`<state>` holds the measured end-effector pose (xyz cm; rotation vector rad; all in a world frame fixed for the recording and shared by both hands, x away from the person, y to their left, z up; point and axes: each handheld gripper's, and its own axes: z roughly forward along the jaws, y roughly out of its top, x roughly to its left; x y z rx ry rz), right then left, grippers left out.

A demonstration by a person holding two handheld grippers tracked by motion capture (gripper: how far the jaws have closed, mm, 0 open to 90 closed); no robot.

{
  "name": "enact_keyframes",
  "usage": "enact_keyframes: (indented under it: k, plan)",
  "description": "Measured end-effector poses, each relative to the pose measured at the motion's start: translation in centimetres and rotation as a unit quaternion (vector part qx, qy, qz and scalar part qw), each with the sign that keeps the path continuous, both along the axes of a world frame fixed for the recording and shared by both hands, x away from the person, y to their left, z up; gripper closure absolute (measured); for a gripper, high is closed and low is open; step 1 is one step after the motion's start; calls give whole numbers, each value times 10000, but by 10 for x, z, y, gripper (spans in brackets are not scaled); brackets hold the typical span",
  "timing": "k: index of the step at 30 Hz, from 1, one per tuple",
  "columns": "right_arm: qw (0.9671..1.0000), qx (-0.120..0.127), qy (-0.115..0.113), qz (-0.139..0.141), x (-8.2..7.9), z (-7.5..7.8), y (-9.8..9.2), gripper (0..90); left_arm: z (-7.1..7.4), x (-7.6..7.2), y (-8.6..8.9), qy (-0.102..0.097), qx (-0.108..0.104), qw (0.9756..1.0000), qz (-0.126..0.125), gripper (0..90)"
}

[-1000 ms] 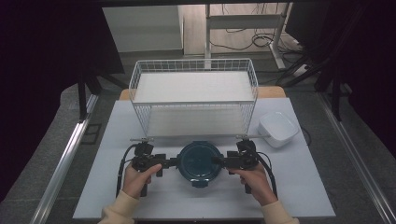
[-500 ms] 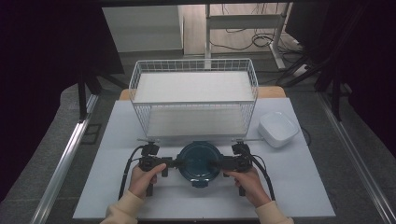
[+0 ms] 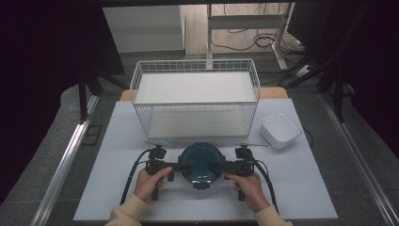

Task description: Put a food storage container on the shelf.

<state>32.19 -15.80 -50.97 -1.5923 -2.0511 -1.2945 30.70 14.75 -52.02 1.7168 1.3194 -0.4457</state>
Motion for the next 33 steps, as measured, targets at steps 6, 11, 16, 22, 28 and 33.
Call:
enact_keyframes:
  k: [6,11,16,22,28,33]
  plan:
    - [9998,98,166,82,3,-1,-2,252,-5,0,5,177,-344,9990,233,312]
    - [9996,98,212,141,3,-1,-3,262,-5,0,5,177,-350,9989,249,326]
    - [9998,126,168,66,1,1,-5,299,-2,-2,5,122,-313,9992,235,341]
    - [9996,217,168,-5,-2,2,-8,310,3,-5,5,82,-307,9991,290,379]
    - [9996,239,165,-23,-3,3,-8,312,8,-8,5,24,-289,9990,334,403]
    - [9998,199,85,9,-5,6,-7,315,10,-8,7,-10,-365,9988,336,426]
